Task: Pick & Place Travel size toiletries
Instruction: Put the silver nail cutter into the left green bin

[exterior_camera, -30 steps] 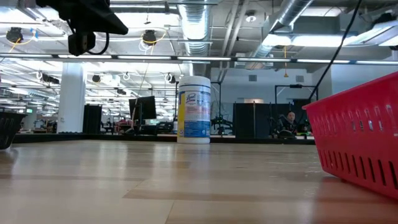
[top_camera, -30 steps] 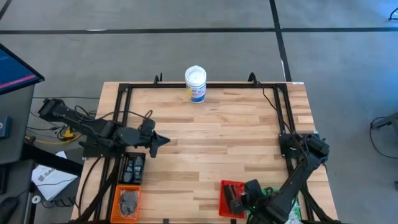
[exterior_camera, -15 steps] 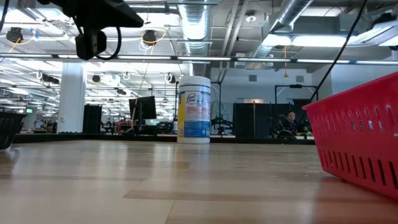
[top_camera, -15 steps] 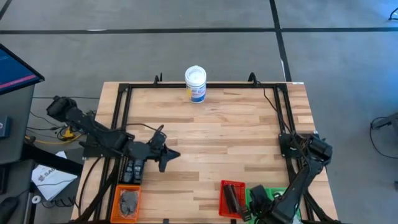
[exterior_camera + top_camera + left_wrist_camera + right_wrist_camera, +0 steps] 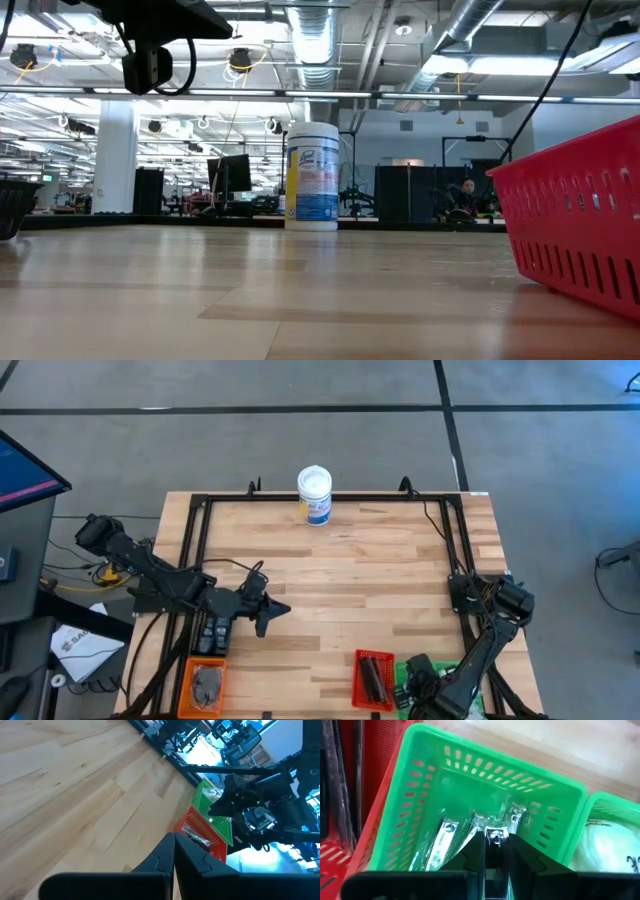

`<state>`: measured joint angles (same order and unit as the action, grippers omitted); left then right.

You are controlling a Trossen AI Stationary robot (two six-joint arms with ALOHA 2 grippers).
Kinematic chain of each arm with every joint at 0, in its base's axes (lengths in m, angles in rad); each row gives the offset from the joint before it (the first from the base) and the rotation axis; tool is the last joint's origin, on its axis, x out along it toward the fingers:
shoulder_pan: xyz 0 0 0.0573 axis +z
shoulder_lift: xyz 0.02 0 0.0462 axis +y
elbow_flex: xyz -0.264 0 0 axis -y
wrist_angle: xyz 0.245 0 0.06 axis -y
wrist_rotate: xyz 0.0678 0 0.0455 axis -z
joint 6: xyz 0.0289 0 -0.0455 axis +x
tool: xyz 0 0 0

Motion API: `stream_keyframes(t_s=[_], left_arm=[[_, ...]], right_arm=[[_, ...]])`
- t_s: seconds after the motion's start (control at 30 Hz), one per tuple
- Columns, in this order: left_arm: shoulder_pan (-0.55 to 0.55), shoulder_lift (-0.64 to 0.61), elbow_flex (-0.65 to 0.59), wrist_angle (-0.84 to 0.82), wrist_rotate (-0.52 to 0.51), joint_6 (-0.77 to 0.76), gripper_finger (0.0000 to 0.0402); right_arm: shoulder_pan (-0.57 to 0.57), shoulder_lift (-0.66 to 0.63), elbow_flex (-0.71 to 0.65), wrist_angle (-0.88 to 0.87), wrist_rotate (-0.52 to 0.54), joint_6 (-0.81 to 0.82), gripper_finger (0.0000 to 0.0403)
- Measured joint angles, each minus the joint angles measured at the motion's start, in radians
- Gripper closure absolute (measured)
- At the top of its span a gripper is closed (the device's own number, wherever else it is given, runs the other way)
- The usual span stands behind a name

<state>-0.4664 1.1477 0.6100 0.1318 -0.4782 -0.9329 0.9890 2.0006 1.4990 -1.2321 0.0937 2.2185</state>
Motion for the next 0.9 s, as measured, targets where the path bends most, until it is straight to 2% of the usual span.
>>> stream_keyframes(t_s=[0.2,0.7,0.9], left_arm=[[0.000,0.000,0.000,0.005,0.000,0.000,0.0402],[0.000,-0.001,0.000,0.020,0.006,0.000,0.0402],[0.000,-0.001,0.000,0.023,0.005,0.000,0.0402]], right_arm=[[0.000,0.007,0.001,-0.032,0.000,-0.003,0.0352],[0.005,0.095,0.022,0.028,0.008,0.003,0.0351],[0.006,0.095,0.022,0.038,0.004,0.000,0.0323]])
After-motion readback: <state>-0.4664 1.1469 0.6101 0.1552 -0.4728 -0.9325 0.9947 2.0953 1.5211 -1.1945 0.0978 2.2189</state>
